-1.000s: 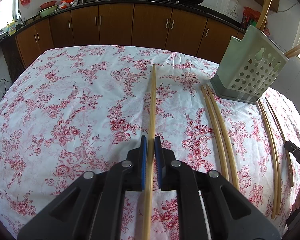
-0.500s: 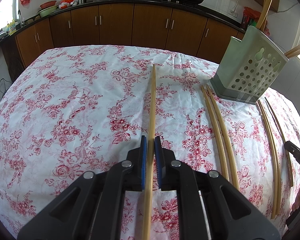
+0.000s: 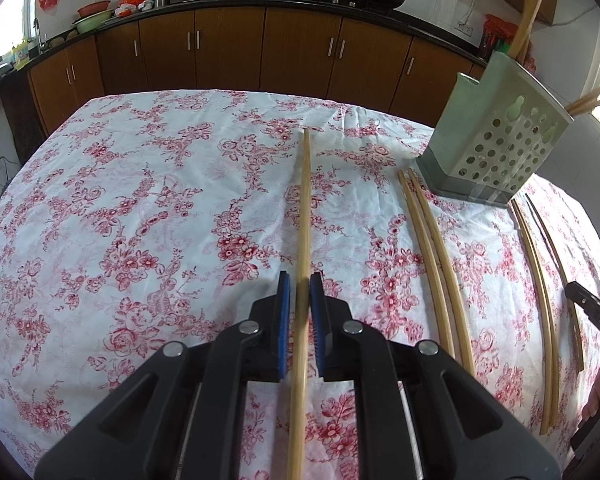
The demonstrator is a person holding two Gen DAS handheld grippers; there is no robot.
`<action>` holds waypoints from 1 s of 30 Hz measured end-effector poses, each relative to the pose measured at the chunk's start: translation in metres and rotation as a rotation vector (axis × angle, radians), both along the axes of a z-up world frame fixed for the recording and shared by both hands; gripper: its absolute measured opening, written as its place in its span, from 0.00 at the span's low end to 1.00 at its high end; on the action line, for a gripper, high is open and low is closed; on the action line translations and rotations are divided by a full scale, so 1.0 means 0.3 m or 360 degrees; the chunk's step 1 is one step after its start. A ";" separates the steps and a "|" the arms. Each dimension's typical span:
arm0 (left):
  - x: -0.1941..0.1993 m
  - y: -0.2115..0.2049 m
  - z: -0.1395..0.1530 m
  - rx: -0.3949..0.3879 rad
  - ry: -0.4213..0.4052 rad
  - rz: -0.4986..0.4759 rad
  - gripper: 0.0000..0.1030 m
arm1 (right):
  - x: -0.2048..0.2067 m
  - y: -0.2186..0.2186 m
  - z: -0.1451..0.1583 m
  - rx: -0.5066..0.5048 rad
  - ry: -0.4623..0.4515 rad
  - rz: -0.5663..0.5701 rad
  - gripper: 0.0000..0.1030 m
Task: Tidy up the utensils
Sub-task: 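Hold the grasped chopsticks in both tools above the cloth, then raise the left tool's chopstick over the holder while the right tool carries its chopstick there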
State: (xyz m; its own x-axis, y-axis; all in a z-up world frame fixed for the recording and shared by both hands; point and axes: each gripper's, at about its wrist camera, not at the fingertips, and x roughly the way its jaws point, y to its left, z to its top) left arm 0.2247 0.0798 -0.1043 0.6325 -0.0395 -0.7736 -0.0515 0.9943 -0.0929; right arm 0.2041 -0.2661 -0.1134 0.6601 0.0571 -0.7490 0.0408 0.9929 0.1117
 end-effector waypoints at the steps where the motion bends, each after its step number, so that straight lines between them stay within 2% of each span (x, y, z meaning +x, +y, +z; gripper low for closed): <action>1: -0.016 -0.012 0.001 0.0047 0.0004 -0.0019 0.12 | -0.009 0.003 0.000 -0.0009 0.0000 0.0007 0.08; 5: -0.071 -0.035 0.000 0.0101 0.0011 -0.0045 0.12 | -0.053 -0.003 0.001 -0.0002 -0.0003 0.0042 0.08; 8: -0.087 -0.038 -0.001 0.0123 0.0013 -0.0048 0.08 | -0.067 -0.016 0.003 0.0027 -0.0007 0.0040 0.07; 10: -0.090 -0.040 0.000 0.0153 0.0018 -0.0059 0.08 | -0.070 -0.019 0.010 -0.0009 -0.0017 0.0013 0.07; 12: -0.109 -0.046 0.032 0.0161 -0.0019 -0.0075 0.08 | -0.082 -0.025 0.041 0.0011 -0.0066 0.0010 0.07; 15: -0.132 -0.046 0.117 0.0156 -0.0129 -0.0082 0.08 | -0.099 -0.042 0.122 0.0001 -0.0182 0.0001 0.07; 22: -0.168 -0.052 0.368 0.0046 -0.0439 -0.0075 0.08 | -0.132 -0.061 0.310 0.0019 -0.0449 -0.0015 0.07; 30: -0.161 -0.052 0.517 -0.0026 -0.0555 -0.0143 0.08 | -0.140 -0.067 0.424 0.0060 -0.0592 -0.0002 0.07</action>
State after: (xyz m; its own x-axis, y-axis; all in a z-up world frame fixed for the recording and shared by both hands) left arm 0.1765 0.0642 0.0508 0.8518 -0.1174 -0.5105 0.0737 0.9917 -0.1051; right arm 0.1622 -0.2861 0.0139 0.8868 0.0790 -0.4553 -0.0080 0.9878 0.1558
